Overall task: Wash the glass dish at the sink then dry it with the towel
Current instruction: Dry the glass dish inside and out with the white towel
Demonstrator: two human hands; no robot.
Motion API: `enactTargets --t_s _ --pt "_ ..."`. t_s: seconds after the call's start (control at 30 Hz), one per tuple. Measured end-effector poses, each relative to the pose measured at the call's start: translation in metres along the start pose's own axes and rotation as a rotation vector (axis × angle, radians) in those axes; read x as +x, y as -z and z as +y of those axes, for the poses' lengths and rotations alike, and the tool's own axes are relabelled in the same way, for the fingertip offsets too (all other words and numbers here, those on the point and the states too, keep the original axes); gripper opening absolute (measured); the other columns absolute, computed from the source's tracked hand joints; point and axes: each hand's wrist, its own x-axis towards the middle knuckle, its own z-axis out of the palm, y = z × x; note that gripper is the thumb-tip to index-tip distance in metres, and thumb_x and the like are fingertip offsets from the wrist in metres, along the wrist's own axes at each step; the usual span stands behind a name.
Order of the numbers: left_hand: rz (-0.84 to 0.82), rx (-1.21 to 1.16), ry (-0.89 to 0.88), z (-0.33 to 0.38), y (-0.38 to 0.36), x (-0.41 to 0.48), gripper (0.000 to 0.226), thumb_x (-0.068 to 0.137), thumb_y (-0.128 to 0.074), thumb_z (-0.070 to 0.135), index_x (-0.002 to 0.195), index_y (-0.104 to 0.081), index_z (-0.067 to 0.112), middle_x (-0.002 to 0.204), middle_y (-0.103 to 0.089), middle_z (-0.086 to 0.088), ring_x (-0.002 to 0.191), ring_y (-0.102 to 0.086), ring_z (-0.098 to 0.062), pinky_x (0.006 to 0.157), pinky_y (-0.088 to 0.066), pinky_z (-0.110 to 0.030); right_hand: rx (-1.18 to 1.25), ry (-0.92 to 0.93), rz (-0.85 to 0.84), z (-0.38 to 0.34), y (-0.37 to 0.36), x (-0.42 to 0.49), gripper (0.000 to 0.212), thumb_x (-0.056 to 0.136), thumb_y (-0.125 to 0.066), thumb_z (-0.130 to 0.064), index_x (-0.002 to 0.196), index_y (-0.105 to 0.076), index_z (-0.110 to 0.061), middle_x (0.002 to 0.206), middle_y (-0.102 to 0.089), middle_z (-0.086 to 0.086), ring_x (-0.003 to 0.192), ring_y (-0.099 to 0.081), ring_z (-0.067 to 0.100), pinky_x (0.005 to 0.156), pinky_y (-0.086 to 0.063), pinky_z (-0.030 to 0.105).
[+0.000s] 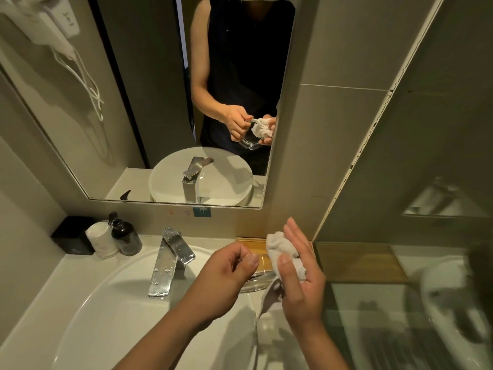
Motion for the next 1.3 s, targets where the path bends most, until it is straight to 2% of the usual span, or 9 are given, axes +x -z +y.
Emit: enactTargets --t_s 0.13,0.33,0.5,0.63,0.8,0.97,1.07,1.2,1.3 --pt "-0.024 0.242 -0.022 0.004 0.002 0.0 0.028 0.1 -0.057 0.026 0.073 -0.052 0.02 0.064 -0.047 0.013 0.063 -0.041 -0.009 0.065 -0.039 -0.03 -0.021 0.026 -0.004 0.002 -0.002 -0.003 0.043 0.095 -0.057 -0.033 0.135 -0.065 -0.021 0.146 -0.06 -0.012 0.137 -0.055 0.012 0.105 -0.047 0.017" --pt "0.041 -0.31 -0.014 0.012 -0.004 -0.005 0.029 0.092 -0.06 0.03 0.065 -0.055 0.022 0.058 -0.058 0.017 0.056 -0.054 0.004 0.057 -0.044 -0.01 0.229 -0.118 0.097 -0.001 0.001 0.0 0.042 0.092 -0.059 -0.037 0.13 -0.068 -0.024 0.13 -0.07 0.009 0.111 -0.072 0.032 0.085 -0.063 0.044" --pt "-0.021 -0.004 -0.057 0.007 0.005 0.001 0.034 0.092 -0.056 0.044 0.066 -0.051 0.023 0.06 -0.046 0.016 0.059 -0.04 -0.004 0.058 -0.036 -0.017 0.073 -0.055 0.146 0.001 -0.003 -0.006 0.038 0.091 -0.058 -0.037 0.124 -0.072 -0.022 0.129 -0.071 0.003 0.118 -0.067 0.028 0.094 -0.059 0.049" --pt "-0.115 0.319 -0.048 0.008 0.012 0.004 0.02 0.101 -0.049 0.027 0.086 -0.063 0.028 0.074 -0.06 0.013 0.069 -0.051 -0.001 0.065 -0.042 -0.018 -0.056 0.108 0.002 -0.001 -0.001 0.001 0.033 0.091 -0.06 -0.027 0.122 -0.071 -0.027 0.128 -0.069 -0.014 0.124 -0.063 0.016 0.101 -0.053 0.028" --pt "-0.02 0.076 -0.042 0.014 0.001 0.0 0.027 0.089 -0.059 0.037 0.073 -0.056 0.014 0.064 -0.049 0.005 0.063 -0.042 -0.011 0.064 -0.041 -0.03 -0.048 0.182 -0.054 -0.007 0.0 0.009 0.033 0.093 -0.06 -0.02 0.123 -0.071 -0.015 0.13 -0.068 -0.006 0.125 -0.062 0.016 0.101 -0.049 0.018" --pt "0.162 -0.195 -0.006 0.01 -0.005 -0.001 0.049 0.073 -0.076 0.052 0.062 -0.047 0.015 0.06 -0.037 0.002 0.06 -0.032 -0.014 0.054 -0.032 -0.023 0.081 0.035 0.063 -0.003 0.0 0.006 0.038 0.091 -0.057 -0.032 0.124 -0.07 -0.017 0.129 -0.069 0.002 0.119 -0.066 0.026 0.094 -0.058 0.034" --pt "0.071 -0.13 -0.019 0.006 -0.004 -0.001 0.046 0.088 -0.073 0.041 0.064 -0.048 0.011 0.059 -0.04 0.007 0.059 -0.034 -0.01 0.055 -0.033 -0.021 0.032 0.096 0.034 -0.003 0.001 0.003 0.036 0.092 -0.058 -0.028 0.123 -0.071 -0.015 0.13 -0.069 0.0 0.121 -0.065 0.022 0.095 -0.055 0.026" --pt "-0.11 0.241 -0.061 0.005 0.005 -0.001 0.025 0.097 -0.056 0.027 0.072 -0.054 0.025 0.066 -0.053 0.016 0.065 -0.045 -0.004 0.064 -0.04 -0.023 -0.133 0.217 -0.134 -0.007 0.005 0.01 0.033 0.092 -0.06 -0.02 0.121 -0.072 -0.011 0.128 -0.069 0.007 0.124 -0.063 0.019 0.105 -0.043 0.016" --pt "-0.132 0.184 -0.037 0.009 0.004 -0.002 0.02 0.094 -0.053 0.026 0.076 -0.058 0.021 0.071 -0.055 0.011 0.069 -0.047 -0.008 0.069 -0.041 -0.029 -0.145 0.21 -0.141 -0.007 0.006 0.012 0.034 0.092 -0.06 -0.02 0.122 -0.072 -0.009 0.129 -0.069 0.009 0.125 -0.063 0.017 0.106 -0.042 0.015"
